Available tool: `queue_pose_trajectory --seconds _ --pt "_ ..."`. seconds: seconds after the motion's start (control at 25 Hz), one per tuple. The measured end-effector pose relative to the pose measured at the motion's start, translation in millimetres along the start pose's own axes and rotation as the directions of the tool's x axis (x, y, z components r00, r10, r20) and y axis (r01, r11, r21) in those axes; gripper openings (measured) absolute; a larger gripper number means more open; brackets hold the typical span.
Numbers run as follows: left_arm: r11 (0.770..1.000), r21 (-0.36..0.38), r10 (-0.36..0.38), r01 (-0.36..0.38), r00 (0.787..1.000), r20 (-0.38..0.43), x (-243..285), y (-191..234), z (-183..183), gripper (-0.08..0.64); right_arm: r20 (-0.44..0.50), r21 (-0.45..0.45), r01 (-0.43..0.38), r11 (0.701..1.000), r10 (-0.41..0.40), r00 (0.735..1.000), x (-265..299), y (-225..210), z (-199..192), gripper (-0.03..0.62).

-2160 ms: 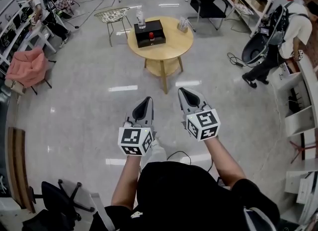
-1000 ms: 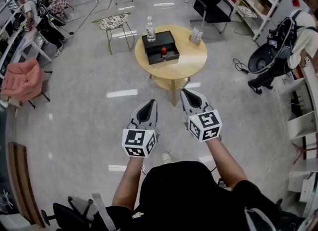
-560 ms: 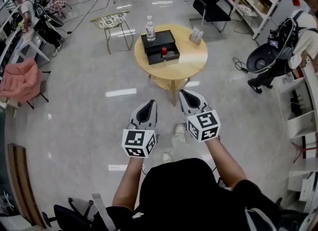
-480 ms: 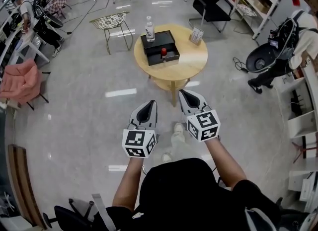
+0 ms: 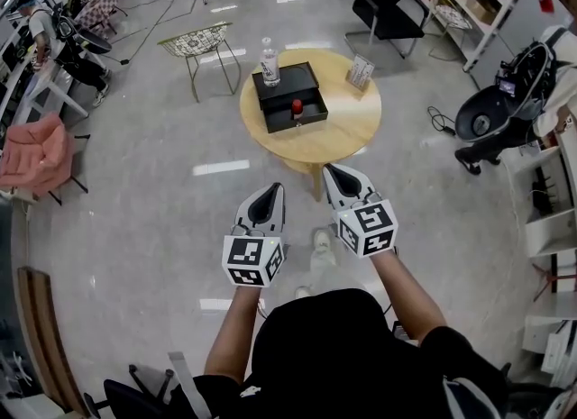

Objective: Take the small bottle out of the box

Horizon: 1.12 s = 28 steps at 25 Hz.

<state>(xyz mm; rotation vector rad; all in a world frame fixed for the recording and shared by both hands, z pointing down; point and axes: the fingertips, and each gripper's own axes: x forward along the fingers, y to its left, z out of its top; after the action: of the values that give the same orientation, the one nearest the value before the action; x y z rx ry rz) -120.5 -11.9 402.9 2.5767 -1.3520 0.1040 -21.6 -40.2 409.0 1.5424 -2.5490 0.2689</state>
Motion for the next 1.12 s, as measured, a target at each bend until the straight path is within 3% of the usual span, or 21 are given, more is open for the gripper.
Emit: queue_pose_trajectory --seconds 0.48,1.12 --pt "1.000 -0.018 0.023 -0.023 0.999 -0.035 104 31 13 0.012 -0.045 0.016 -0.027 1.000 0.028 0.999 81 -75 11 0.002" --pt "0.995 -0.060 0.068 -0.074 0.992 -0.105 213 73 1 0.012 -0.137 0.040 -0.070 0.997 0.074 0.988 170 -153 -5 0.002"
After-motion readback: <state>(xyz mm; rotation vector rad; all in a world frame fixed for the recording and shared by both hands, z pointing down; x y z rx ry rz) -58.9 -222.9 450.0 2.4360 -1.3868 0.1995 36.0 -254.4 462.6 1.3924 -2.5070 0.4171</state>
